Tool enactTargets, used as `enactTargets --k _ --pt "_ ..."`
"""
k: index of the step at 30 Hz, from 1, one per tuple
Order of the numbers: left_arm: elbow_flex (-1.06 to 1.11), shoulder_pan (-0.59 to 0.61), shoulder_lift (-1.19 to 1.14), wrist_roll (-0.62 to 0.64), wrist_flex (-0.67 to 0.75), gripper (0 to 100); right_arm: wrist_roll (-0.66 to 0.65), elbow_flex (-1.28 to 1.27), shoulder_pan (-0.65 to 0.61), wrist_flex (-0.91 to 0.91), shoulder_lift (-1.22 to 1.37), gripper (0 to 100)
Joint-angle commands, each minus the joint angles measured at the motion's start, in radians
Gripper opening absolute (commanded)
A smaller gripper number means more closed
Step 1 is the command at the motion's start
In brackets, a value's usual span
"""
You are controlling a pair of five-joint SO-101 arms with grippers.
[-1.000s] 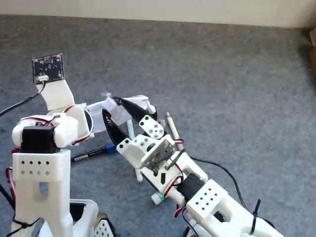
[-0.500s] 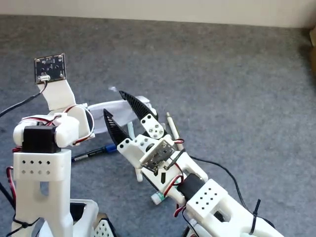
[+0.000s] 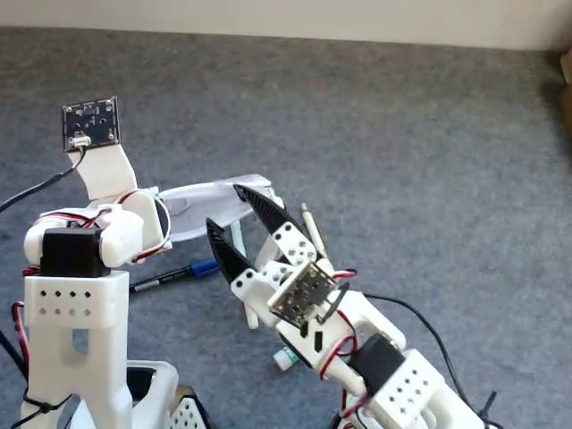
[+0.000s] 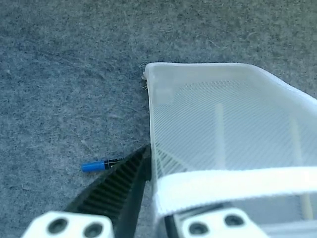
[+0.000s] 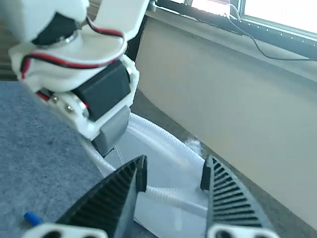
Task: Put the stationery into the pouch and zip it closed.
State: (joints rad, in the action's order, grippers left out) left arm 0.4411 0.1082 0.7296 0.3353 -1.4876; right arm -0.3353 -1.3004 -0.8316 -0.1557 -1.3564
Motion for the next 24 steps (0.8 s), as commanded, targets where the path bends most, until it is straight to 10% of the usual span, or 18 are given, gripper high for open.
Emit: enactTargets --k 1,24 --pt "0.007 0.012 -0.019 0.011 0.026 1 -0.009 0.084 0.013 -0.137 -0.094 16.6" --pt "0.002 0.013 -0.018 0.008 0.018 1 0.221 0.427 0.367 -0.865 -0.160 5.2"
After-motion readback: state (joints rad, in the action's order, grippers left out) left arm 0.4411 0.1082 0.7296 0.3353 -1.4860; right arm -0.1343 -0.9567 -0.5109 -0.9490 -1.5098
